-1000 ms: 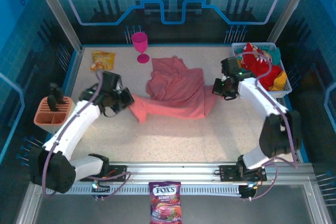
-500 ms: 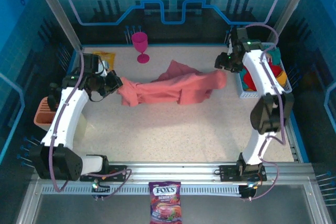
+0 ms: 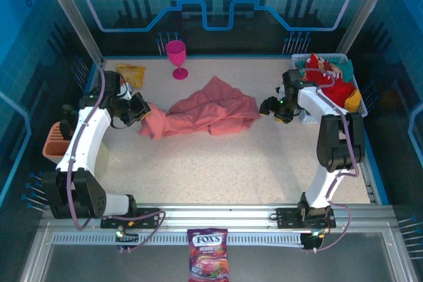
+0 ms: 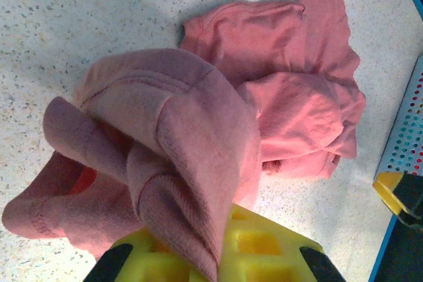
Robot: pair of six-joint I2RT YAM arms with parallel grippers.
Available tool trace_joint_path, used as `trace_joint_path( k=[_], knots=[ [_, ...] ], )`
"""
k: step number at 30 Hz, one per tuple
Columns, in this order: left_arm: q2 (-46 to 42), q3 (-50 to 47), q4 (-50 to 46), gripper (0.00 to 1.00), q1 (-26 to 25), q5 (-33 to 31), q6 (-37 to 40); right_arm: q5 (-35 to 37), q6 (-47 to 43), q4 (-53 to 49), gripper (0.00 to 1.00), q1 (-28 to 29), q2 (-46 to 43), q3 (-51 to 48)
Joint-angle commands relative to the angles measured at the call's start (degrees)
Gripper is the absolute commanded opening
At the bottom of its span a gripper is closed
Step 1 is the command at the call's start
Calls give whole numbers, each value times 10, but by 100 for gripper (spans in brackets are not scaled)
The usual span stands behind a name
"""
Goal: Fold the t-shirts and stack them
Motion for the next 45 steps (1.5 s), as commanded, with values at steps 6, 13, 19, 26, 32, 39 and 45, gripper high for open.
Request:
trace_joint_path(
  k=[6,13,19,26,32,39,45],
  knots=[
    [-13,-31,9,3,10,24,14,-61,55,115,52,20,85,29],
    [-21,-42,10,3,13,18,16,-72,77,132,45,21,94,8],
    [-20,-42,12,3,15,21,15,-78,82,144,13,25,85,6],
    [-20,-37,9,3,30,36,16,-98,69,91,0,-3,-2,-8],
    [-13,-61,35,3,44,77,-5,-93,37,-4,0,-82,-139,-44],
    [25,-86,83,58,43,117,-37,-69,10,-42,0,-131,-183,-69],
    [27,-121,58,71,43,85,-13,-19,46,17,0,-158,-204,-127]
  ],
)
